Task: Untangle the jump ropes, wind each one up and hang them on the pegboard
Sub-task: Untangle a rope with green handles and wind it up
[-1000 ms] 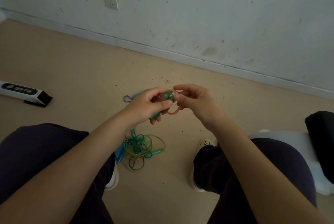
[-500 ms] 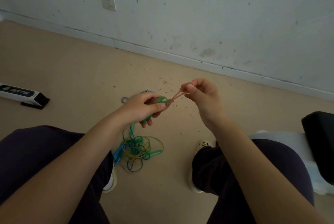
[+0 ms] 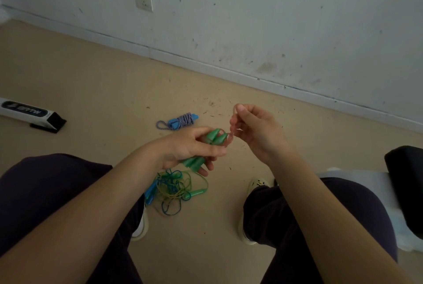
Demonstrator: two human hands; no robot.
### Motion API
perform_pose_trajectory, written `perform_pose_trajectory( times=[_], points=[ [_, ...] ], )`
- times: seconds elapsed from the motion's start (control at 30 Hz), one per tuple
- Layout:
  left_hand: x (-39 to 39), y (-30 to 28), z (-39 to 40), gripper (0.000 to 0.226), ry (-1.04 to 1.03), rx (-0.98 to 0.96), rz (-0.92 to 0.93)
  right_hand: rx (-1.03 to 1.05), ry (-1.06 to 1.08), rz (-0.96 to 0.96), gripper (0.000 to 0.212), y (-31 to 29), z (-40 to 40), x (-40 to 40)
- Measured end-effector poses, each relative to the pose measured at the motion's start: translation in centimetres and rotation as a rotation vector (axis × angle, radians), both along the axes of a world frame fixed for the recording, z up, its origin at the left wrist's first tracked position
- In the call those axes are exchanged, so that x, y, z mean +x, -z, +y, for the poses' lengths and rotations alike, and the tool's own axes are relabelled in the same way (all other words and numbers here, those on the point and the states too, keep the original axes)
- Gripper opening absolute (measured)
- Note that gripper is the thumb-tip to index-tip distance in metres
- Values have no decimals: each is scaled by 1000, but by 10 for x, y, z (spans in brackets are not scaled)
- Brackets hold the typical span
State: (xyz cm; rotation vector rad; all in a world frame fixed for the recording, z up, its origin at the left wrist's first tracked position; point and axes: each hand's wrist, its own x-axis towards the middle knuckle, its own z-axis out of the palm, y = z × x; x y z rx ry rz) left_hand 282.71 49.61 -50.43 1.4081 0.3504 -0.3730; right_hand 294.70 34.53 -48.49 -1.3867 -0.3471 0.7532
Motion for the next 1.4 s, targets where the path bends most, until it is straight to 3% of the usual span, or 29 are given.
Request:
perform_pose_trajectory(
  times=[0.07,0.2,0.3,0.37,0.5,0.67,0.77,0.87,0.97,1.07,1.23,1.4],
  points=[
    [1,1,-3,58,-26,48,30,-6,-11,6,16,1,1,-1],
    [3,3,-4,34,-92,94,-9,-37,8,-8,15,1,1,0],
    [4,4,1,28,-130,142,-37,-193,14,-171,12,3,-1,4],
    [4,5,3,25,-139,182,-41,-326,-25,-312,19,4,-4,7],
    [4,8,8,23,-208,242,-43,-384,-68,-343,37,0,-9,10],
    [2,7,10,27,-151,278,-44,-83,94,-94,29,-3,-13,18],
    [2,3,7,27,-56,262,-54,156,164,163,27,-3,-14,19],
    [0,-1,5,32,-14,190,-78,195,127,233,26,0,-11,16],
    [-1,-5,1,30,42,71,-63,128,159,104,28,4,-10,17],
    [1,-5,2,30,59,68,-50,-59,215,-185,28,10,-9,21],
    [1,1,8,27,3,218,-65,-360,-46,-513,16,17,-3,9],
    [0,5,15,24,-46,277,-76,-465,-249,-606,11,12,-1,2]
  ],
)
